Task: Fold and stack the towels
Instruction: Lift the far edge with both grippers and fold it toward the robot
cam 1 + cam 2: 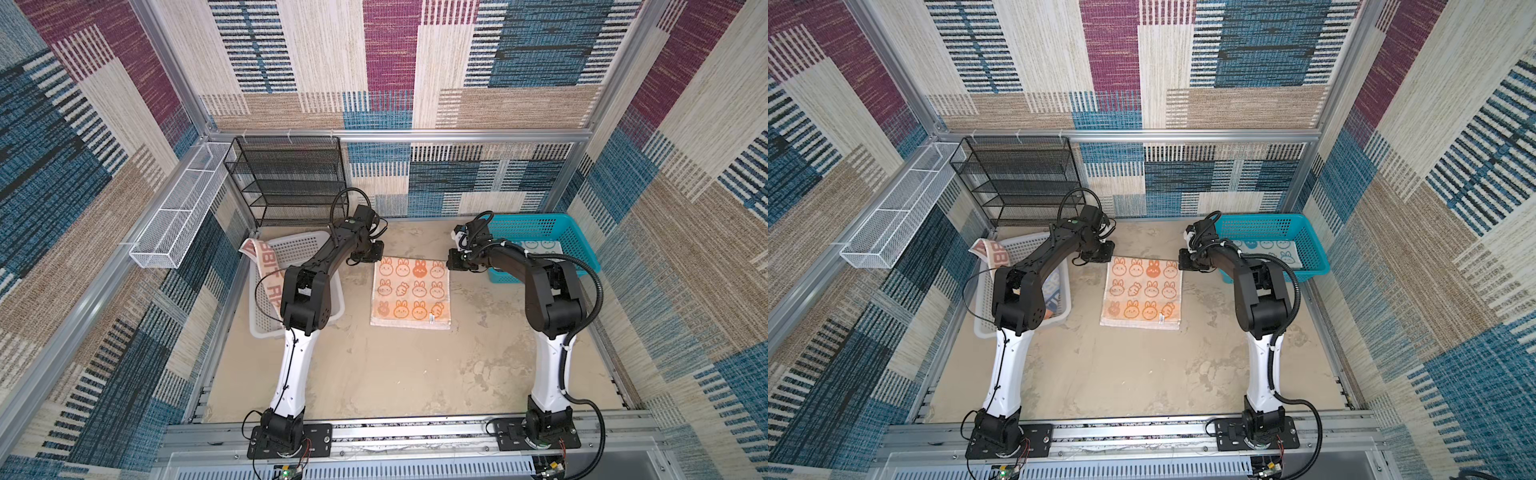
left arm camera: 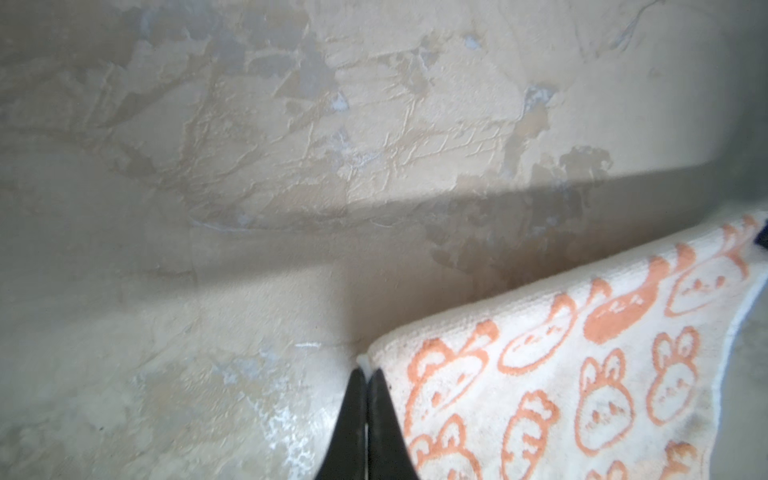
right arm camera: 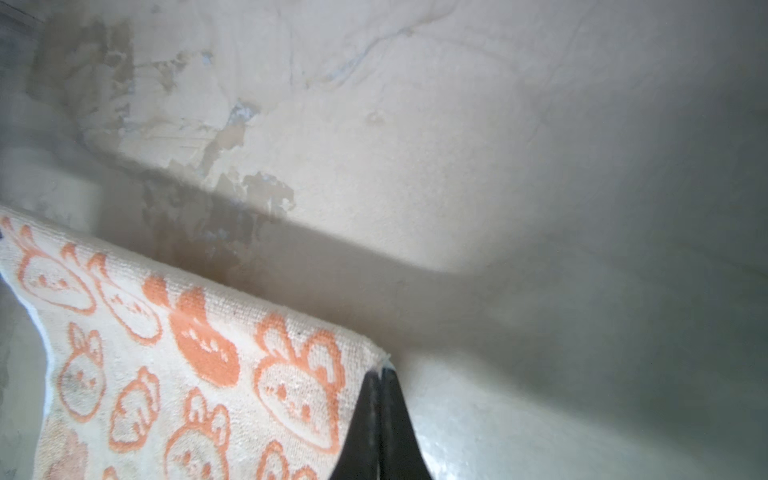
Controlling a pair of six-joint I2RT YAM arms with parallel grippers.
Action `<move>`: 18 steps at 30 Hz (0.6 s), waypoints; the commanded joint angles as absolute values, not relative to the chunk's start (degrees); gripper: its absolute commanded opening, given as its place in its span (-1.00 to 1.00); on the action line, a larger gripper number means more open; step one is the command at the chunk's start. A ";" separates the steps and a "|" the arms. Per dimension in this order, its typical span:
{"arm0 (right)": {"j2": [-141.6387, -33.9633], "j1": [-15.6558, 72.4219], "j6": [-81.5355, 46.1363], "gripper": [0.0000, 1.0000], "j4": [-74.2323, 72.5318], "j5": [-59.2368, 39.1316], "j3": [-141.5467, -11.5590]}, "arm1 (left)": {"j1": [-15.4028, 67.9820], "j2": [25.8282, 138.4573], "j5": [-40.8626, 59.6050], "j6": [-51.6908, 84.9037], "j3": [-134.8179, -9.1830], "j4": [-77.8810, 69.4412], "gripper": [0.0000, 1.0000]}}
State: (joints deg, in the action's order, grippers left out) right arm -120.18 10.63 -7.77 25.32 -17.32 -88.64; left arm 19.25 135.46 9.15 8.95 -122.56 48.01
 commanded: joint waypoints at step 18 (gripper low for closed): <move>-96.03 16.57 -14.75 -1.00 18.81 -19.74 -57.22 | 24.45 109.54 6.60 16.31 -83.60 39.78 -1.00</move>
State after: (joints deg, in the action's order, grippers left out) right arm -97.62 15.99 -12.69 21.78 -19.09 -60.55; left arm 23.35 111.46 7.68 12.95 -87.90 41.85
